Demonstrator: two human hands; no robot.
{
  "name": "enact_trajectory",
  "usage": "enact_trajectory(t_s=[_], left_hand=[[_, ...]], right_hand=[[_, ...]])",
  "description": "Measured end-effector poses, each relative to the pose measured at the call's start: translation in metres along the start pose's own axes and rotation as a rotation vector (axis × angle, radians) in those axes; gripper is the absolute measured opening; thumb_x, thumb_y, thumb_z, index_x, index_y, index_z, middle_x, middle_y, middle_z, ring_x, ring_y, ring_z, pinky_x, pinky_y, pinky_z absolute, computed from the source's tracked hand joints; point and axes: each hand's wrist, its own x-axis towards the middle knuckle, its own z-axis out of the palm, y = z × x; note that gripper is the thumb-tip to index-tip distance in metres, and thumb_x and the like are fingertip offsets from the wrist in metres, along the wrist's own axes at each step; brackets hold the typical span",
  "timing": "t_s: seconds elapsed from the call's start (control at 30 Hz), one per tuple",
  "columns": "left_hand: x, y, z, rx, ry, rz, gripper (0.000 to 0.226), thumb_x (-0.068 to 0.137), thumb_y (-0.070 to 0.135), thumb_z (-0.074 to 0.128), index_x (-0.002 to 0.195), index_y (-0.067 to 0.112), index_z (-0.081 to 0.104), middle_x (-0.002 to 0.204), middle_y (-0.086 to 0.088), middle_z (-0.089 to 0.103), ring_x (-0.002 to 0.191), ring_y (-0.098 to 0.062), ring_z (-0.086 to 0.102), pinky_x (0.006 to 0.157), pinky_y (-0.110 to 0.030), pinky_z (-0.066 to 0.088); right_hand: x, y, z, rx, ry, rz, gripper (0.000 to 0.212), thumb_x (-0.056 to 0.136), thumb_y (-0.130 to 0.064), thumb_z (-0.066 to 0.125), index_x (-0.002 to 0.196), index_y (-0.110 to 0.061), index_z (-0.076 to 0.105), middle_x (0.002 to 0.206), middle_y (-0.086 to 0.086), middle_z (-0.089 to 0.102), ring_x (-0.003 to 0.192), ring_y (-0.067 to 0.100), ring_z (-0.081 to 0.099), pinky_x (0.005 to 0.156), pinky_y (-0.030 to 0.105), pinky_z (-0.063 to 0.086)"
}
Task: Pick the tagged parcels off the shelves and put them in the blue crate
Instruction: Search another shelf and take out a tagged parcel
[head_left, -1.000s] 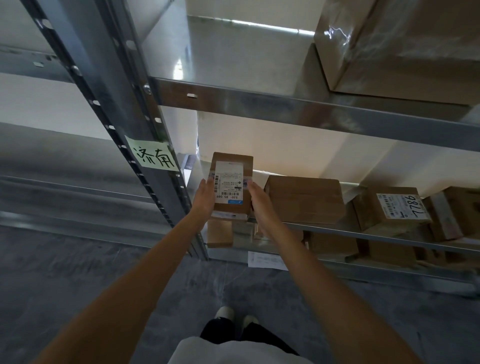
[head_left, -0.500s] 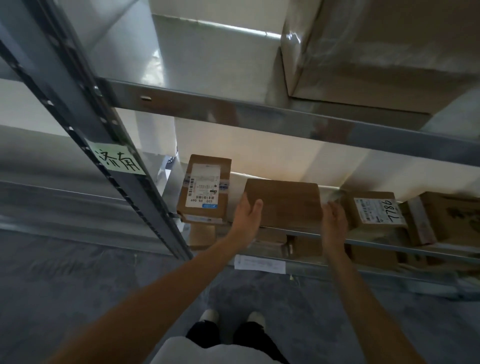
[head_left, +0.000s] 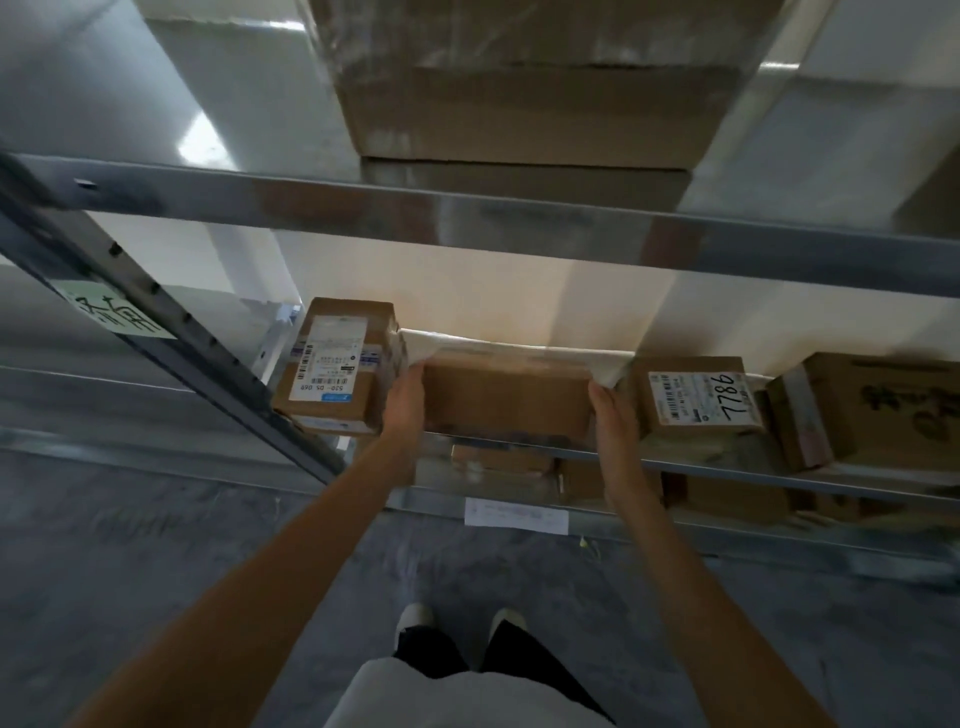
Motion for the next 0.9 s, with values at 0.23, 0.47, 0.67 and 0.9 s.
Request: enact_trajectory(t_s=[0.23, 0.47, 0.67, 0.9], left_hand=[[-0.024, 0.015, 0.002, -0.182, -0.018, 0.078, 0.046, 0.096, 0.052, 0.042, 0.13, 0.023, 0.051, 0.114, -0.001, 0.066, 0.102, -0.016, 0.063, 0.095, -0.038, 0.049], [-0.03, 0.017, -0.002, -0.07, -0.111, 0.138, 0.039, 0.096, 0.046, 0.045, 0.119, 0.019, 0.059, 0.112, -0.002, 0.066, 0.107, -0.02, 0.061, 0.092, -0.037, 0.049], [-0.033, 0.024, -0.005, -0.026, -0.35, 0.186, 0.031, 0.097, 0.038, 0.051, 0.126, 0.027, 0.052, 0.11, -0.012, 0.062, 0.111, -0.031, 0.061, 0.097, -0.058, 0.048], [-0.034, 0.034, 0.001, -0.198, -0.409, 0.127, 0.08, 0.082, 0.039, 0.07, 0.146, 0.037, 0.023, 0.138, -0.011, 0.052, 0.125, -0.031, 0.053, 0.099, -0.052, 0.048]], right_hand=[[-0.005, -0.024, -0.012, 0.186, 0.023, 0.057, 0.022, 0.098, -0.045, 0.046, 0.096, -0.031, 0.062, 0.108, -0.001, 0.07, 0.107, 0.019, 0.064, 0.096, 0.037, 0.05], [-0.007, -0.019, -0.019, 0.09, 0.043, 0.029, 0.021, 0.093, -0.054, 0.051, 0.09, -0.036, 0.063, 0.08, -0.023, 0.068, 0.088, 0.0, 0.061, 0.074, 0.022, 0.044], [-0.017, -0.018, -0.014, 0.157, 0.016, 0.043, 0.053, 0.082, -0.049, 0.066, 0.122, -0.02, 0.048, 0.11, -0.001, 0.064, 0.099, 0.012, 0.063, 0.082, 0.033, 0.053], [-0.037, -0.009, -0.008, 0.382, -0.277, 0.212, 0.066, 0.07, -0.056, 0.072, 0.127, -0.027, 0.053, 0.116, 0.008, 0.07, 0.105, 0.029, 0.068, 0.082, 0.045, 0.057]])
